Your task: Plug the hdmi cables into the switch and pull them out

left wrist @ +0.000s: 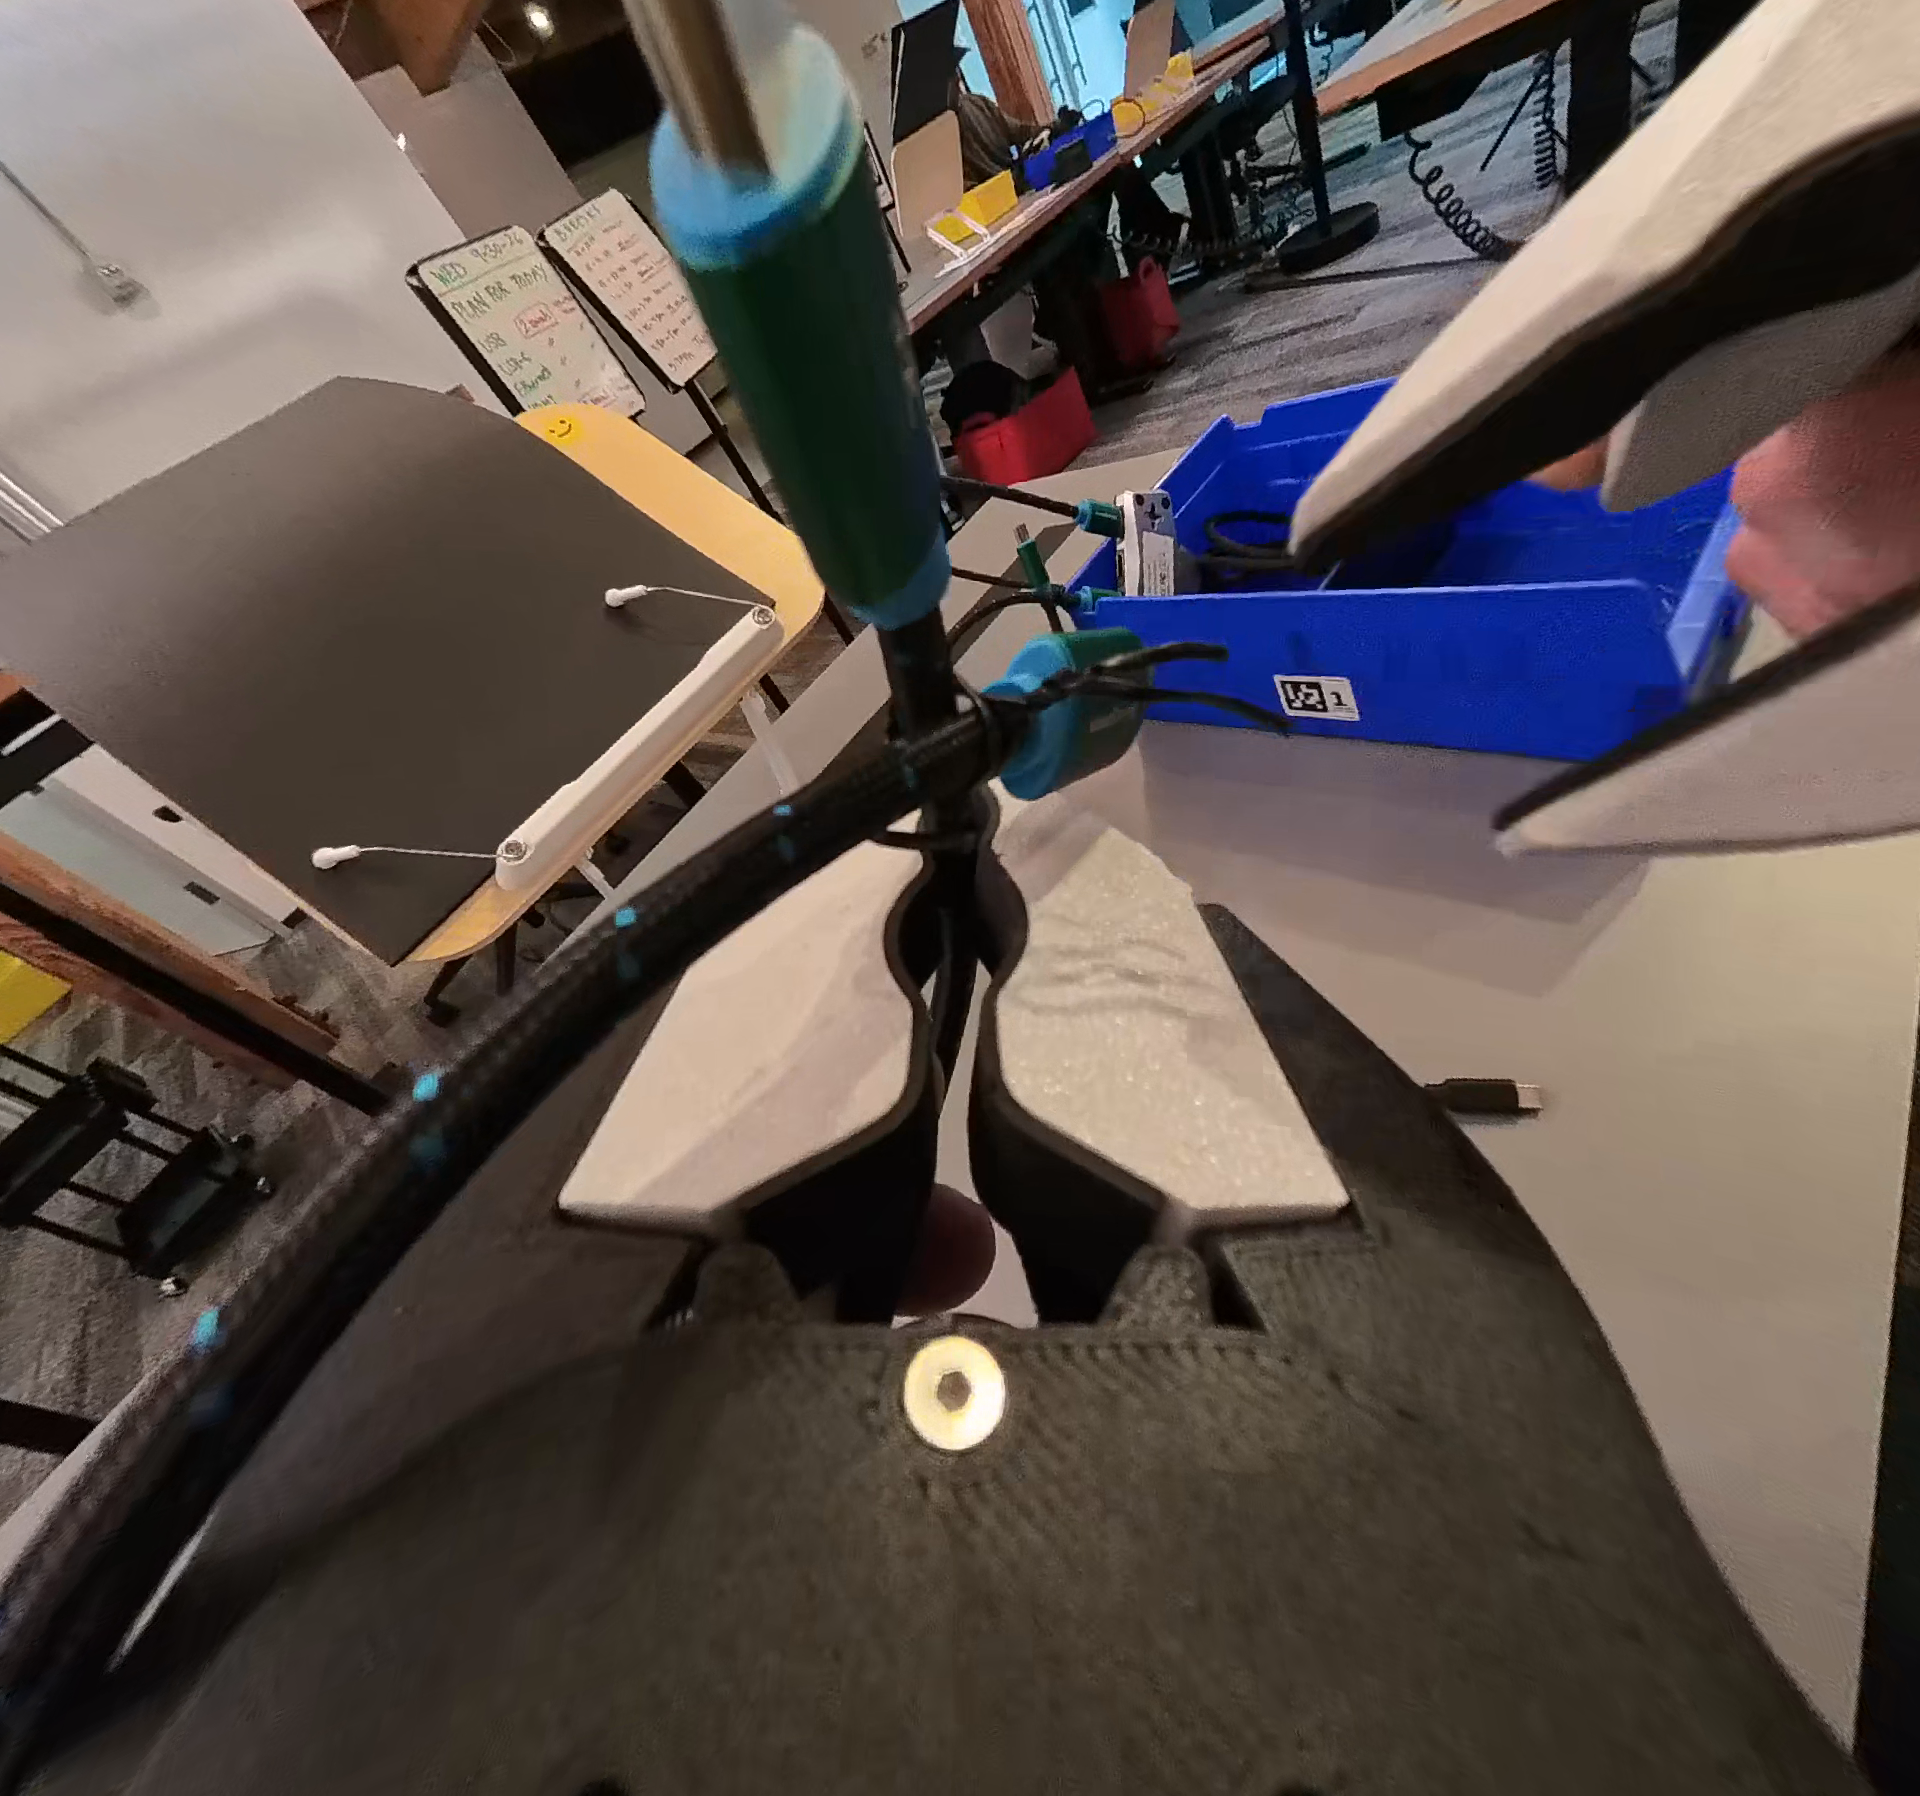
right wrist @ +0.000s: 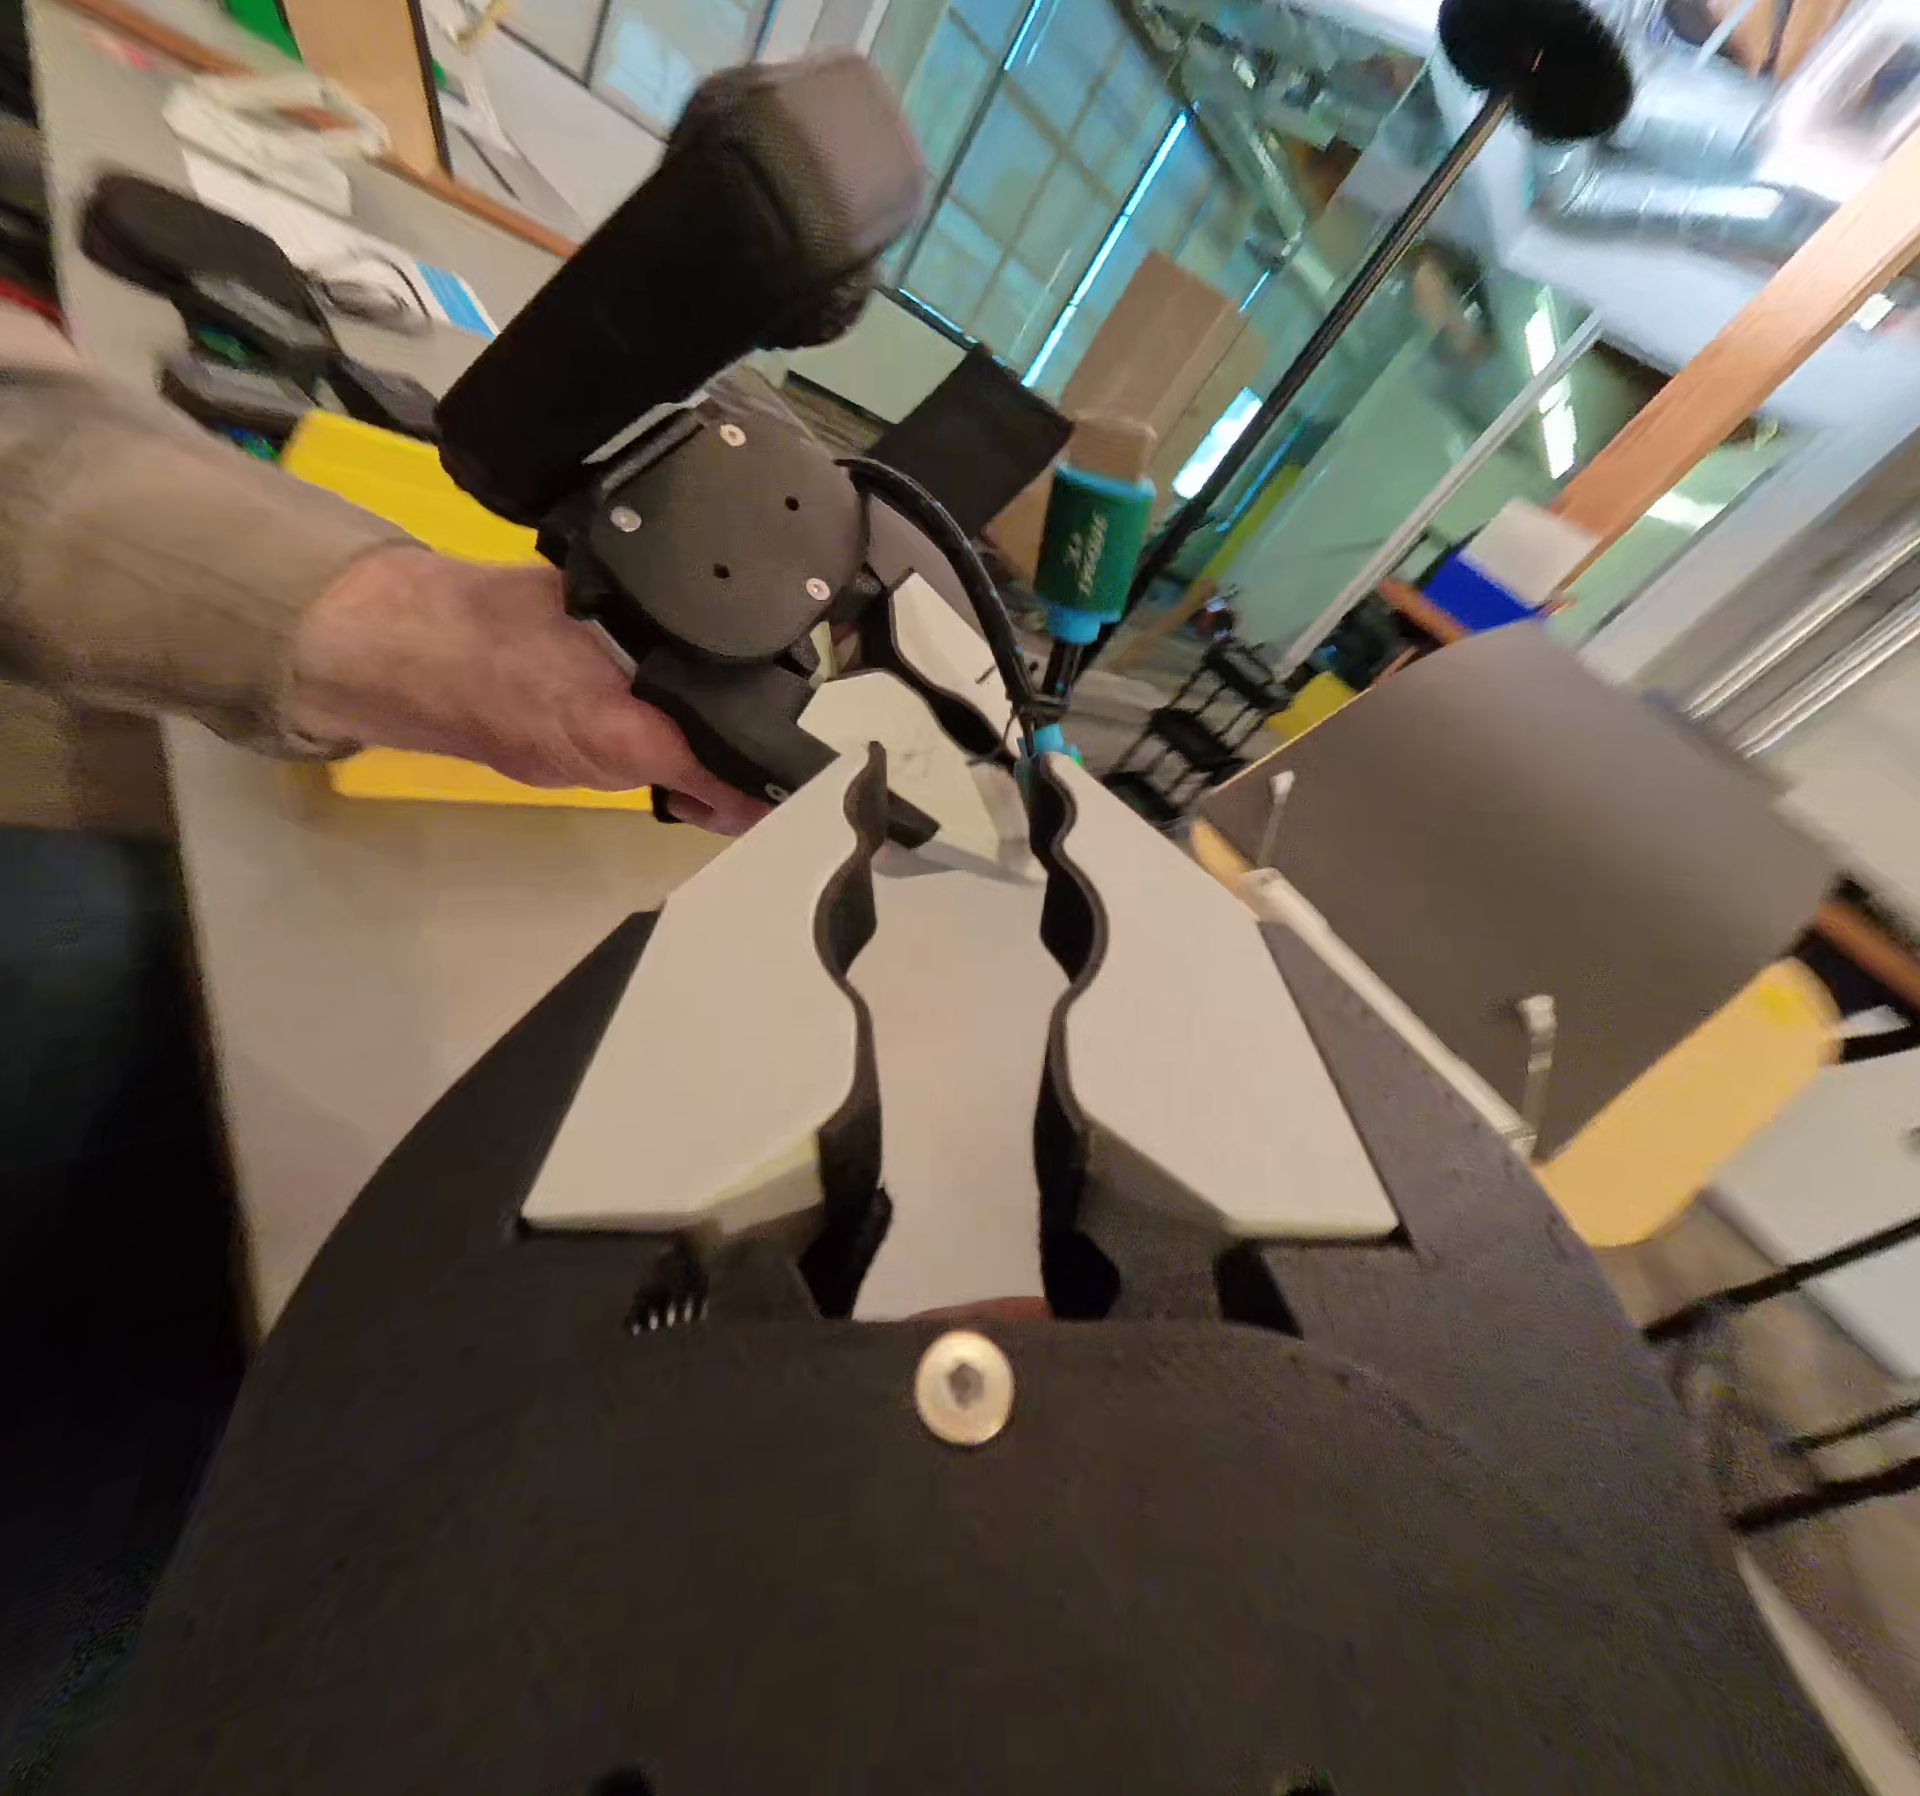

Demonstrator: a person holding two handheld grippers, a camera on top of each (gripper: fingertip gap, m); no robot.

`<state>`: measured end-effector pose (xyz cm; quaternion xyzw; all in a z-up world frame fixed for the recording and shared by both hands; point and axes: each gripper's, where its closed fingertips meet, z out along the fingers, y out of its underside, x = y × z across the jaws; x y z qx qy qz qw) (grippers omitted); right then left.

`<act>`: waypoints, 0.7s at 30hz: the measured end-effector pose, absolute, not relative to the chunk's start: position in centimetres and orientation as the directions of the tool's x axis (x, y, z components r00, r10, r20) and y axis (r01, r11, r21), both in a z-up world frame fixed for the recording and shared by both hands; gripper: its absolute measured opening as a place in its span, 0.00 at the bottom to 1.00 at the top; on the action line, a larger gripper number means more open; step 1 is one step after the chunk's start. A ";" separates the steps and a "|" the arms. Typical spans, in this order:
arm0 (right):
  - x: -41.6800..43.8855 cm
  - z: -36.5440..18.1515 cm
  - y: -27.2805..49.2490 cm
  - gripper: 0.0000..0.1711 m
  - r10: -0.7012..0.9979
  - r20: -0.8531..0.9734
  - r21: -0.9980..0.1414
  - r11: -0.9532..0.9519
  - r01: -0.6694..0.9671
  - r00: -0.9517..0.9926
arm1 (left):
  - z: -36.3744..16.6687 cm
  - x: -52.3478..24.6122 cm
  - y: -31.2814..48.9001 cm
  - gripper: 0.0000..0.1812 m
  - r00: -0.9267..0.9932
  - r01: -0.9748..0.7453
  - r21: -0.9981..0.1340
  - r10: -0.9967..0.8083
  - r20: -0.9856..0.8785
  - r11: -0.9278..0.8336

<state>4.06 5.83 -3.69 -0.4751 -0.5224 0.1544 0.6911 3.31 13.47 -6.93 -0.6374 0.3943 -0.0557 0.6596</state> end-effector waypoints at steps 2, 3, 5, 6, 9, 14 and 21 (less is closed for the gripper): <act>3.9 -3.8 6.0 0.13 0.606 0.682 -0.731 0.576 0.366 0.409 | -7.0 3.4 13.4 0.00 0.682 -0.432 -0.883 -0.575 -0.452 0.181; 3.7 -4.0 6.1 0.12 0.569 0.717 -0.697 0.596 0.399 0.402 | -7.0 3.5 13.3 0.00 0.679 -0.437 -0.881 -0.575 -0.456 0.182; 3.5 -4.3 6.4 0.10 0.493 0.778 -0.627 0.631 0.457 0.388 | -7.0 3.7 13.2 0.00 0.677 -0.440 -0.879 -0.575 -0.460 0.186; 3.5 -4.3 6.6 0.08 0.459 0.801 -0.599 0.641 0.481 0.385 | -7.0 3.8 13.2 0.00 0.675 -0.442 -0.877 -0.576 -0.462 0.186; 3.6 -4.5 6.8 0.05 0.407 0.832 -0.553 0.651 0.520 0.376 | -7.1 3.9 13.1 0.00 0.671 -0.443 -0.877 -0.580 -0.462 0.186; 3.7 -4.4 7.1 0.00 0.378 0.844 -0.534 0.653 0.537 0.379 | -7.2 4.0 13.1 0.00 0.668 -0.445 -0.876 -0.582 -0.464 0.189; 3.6 -4.1 6.7 0.00 0.396 0.835 -0.547 0.668 0.504 0.382 | -7.2 4.0 13.1 0.00 0.666 -0.447 -0.874 -0.581 -0.467 0.190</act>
